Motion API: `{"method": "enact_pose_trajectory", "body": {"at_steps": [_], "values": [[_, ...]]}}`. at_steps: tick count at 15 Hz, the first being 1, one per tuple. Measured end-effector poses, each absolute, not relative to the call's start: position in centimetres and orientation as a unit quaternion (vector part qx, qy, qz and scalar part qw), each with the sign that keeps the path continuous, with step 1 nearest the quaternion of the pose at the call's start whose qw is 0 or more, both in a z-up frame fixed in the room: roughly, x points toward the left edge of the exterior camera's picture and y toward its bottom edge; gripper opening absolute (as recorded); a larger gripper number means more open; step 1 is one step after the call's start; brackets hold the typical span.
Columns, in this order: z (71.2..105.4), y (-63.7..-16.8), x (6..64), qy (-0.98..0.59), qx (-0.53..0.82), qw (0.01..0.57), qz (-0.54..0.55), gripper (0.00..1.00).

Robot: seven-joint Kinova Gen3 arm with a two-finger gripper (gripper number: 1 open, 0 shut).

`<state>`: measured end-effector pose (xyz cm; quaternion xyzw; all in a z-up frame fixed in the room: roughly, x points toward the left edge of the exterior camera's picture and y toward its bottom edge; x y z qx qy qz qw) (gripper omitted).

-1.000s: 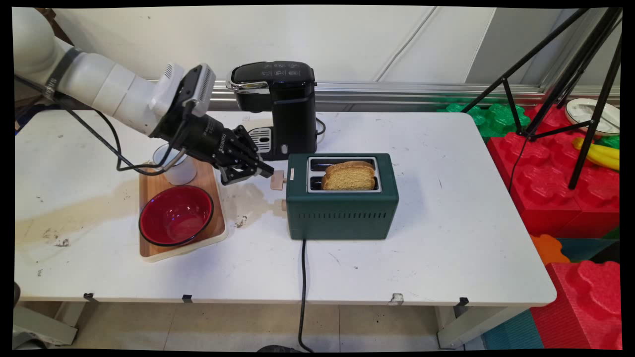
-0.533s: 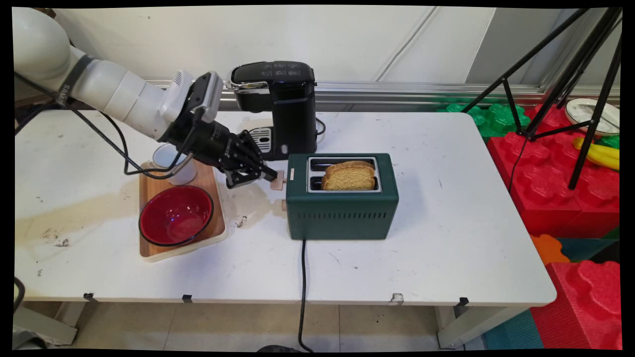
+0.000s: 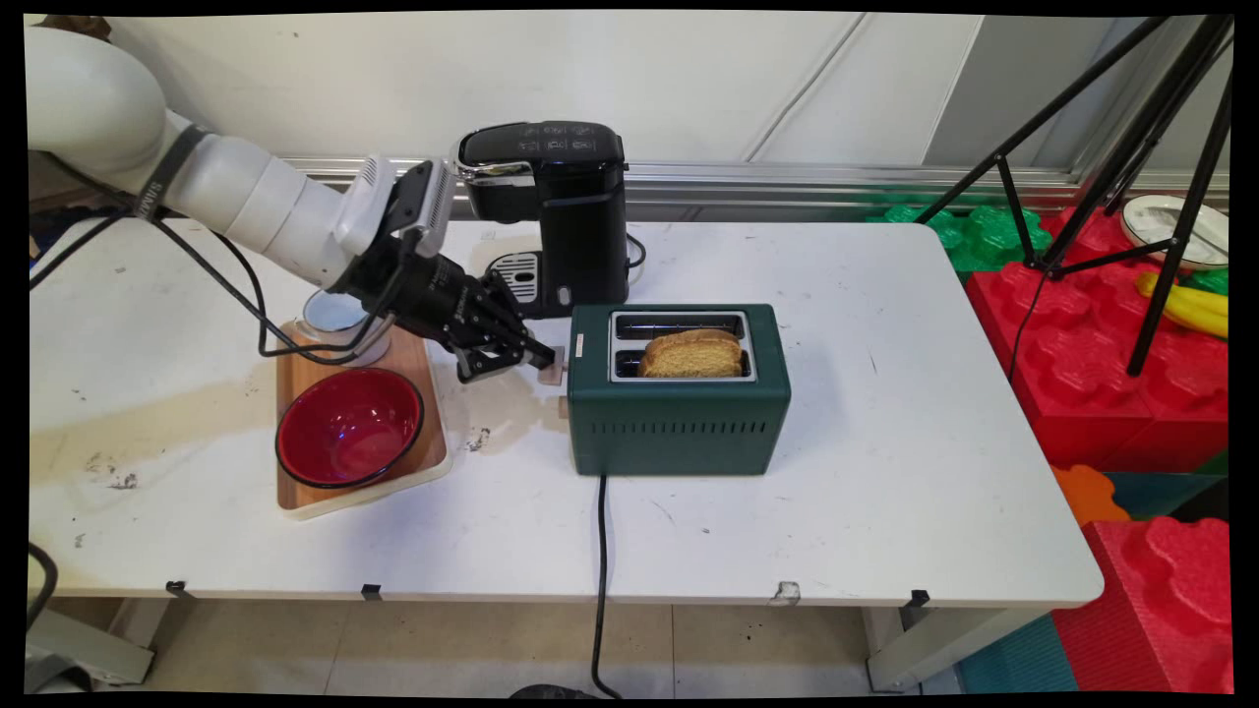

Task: Press the toaster switch

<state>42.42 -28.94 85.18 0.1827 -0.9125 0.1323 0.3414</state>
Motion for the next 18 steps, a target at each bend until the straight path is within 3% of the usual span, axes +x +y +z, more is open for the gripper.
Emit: {"method": "enact_pose_trajectory", "body": {"at_steps": [18], "values": [[82.2,-29.6,42.0,-0.916,0.189,0.333,0.122,0.0]]}}
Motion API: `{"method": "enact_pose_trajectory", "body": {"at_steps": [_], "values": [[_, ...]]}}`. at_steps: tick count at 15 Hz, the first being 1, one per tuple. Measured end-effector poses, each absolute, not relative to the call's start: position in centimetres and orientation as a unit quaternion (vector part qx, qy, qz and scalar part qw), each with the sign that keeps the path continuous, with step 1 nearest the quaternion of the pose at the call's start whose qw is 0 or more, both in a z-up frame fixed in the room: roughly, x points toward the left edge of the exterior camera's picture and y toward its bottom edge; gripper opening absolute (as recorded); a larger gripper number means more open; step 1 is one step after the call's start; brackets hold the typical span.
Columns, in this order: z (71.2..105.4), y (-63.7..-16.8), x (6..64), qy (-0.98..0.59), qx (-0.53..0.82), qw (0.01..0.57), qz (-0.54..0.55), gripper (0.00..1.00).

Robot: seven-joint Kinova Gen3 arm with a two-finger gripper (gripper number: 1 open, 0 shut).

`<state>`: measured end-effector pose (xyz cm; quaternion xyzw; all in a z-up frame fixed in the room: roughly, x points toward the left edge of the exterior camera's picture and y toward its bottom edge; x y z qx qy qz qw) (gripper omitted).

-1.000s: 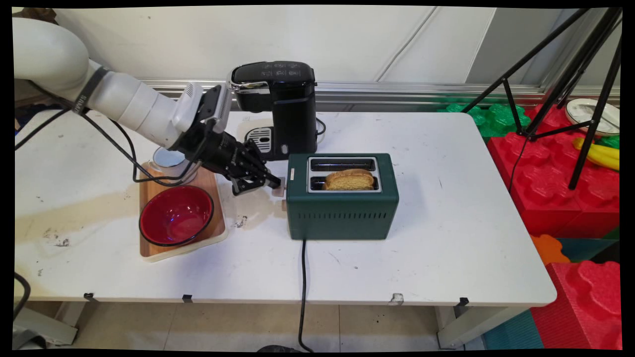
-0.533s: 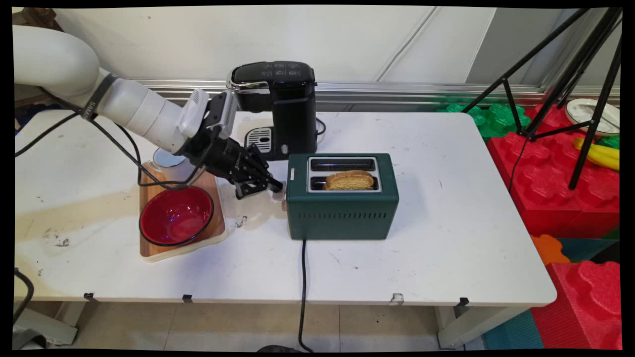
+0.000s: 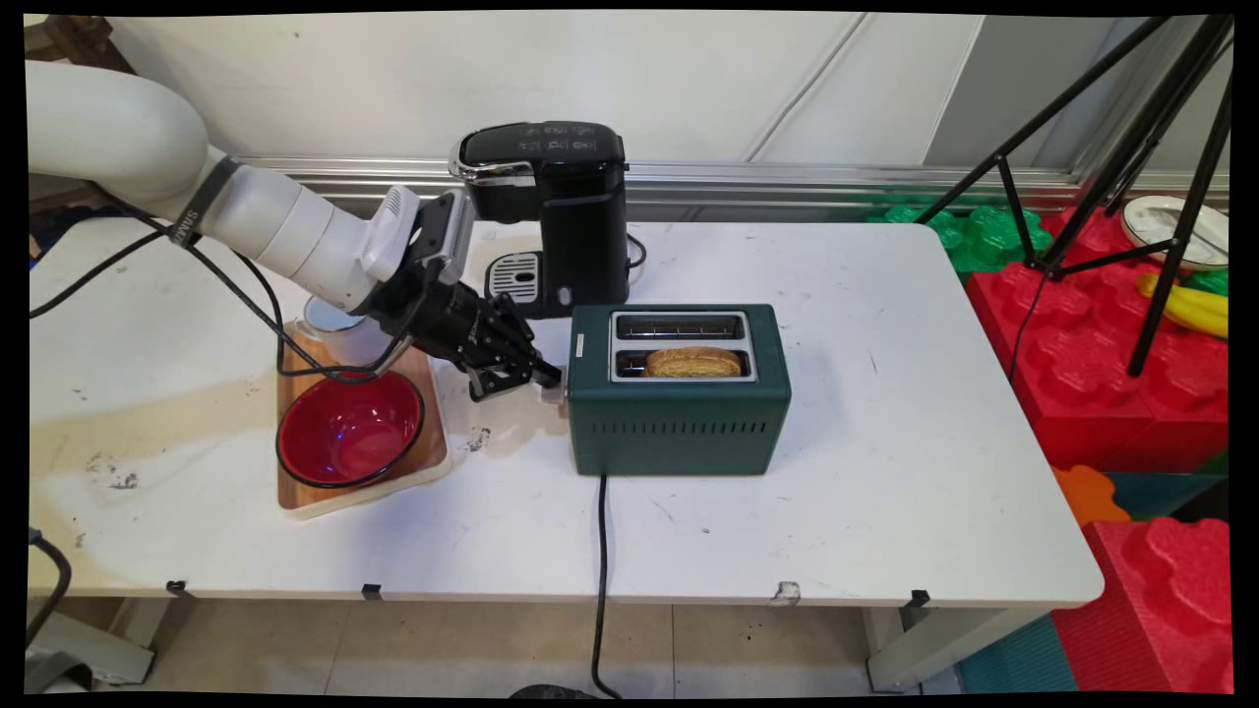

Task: Press the toaster switch

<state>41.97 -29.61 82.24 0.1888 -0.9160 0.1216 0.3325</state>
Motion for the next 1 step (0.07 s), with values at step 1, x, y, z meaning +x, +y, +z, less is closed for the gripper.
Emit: {"method": "enact_pose_trajectory", "body": {"at_steps": [1], "values": [[82.17,-29.6,42.0,-0.916,0.189,0.332,0.121,0.0]]}}
